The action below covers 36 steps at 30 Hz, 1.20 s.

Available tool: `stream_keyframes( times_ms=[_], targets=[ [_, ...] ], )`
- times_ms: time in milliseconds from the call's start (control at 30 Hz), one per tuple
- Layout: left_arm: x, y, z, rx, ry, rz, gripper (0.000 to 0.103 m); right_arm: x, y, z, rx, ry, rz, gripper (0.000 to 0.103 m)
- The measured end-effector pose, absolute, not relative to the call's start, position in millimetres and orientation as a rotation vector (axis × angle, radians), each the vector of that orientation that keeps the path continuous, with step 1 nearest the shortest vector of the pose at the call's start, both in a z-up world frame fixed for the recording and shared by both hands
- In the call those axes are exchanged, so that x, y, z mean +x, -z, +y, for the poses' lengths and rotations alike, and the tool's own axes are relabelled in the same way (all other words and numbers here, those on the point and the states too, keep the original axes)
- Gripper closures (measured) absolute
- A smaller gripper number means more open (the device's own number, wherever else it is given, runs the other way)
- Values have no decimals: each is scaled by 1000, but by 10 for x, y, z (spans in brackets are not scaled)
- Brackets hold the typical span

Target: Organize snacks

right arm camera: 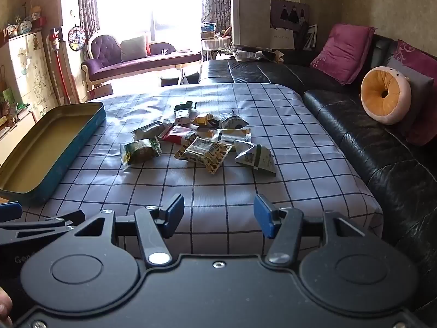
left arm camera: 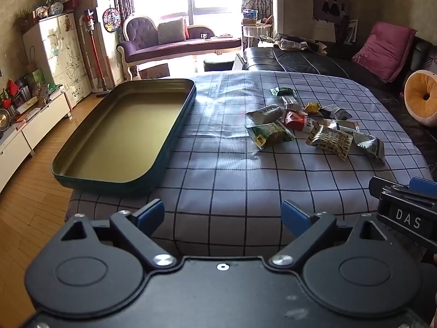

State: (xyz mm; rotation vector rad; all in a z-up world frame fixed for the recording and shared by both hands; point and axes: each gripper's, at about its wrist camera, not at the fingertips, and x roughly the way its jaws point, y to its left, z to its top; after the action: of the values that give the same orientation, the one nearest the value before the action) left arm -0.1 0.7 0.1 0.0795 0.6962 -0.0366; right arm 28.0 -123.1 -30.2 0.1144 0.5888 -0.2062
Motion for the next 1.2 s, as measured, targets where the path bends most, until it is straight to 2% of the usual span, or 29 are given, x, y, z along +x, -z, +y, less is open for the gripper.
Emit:
stream_keyframes(
  times_ms=[1200],
  targets=[
    [19, 50, -18, 83, 55, 726, 6, 291, 341, -1195, 110, 211, 618, 42]
  ],
)
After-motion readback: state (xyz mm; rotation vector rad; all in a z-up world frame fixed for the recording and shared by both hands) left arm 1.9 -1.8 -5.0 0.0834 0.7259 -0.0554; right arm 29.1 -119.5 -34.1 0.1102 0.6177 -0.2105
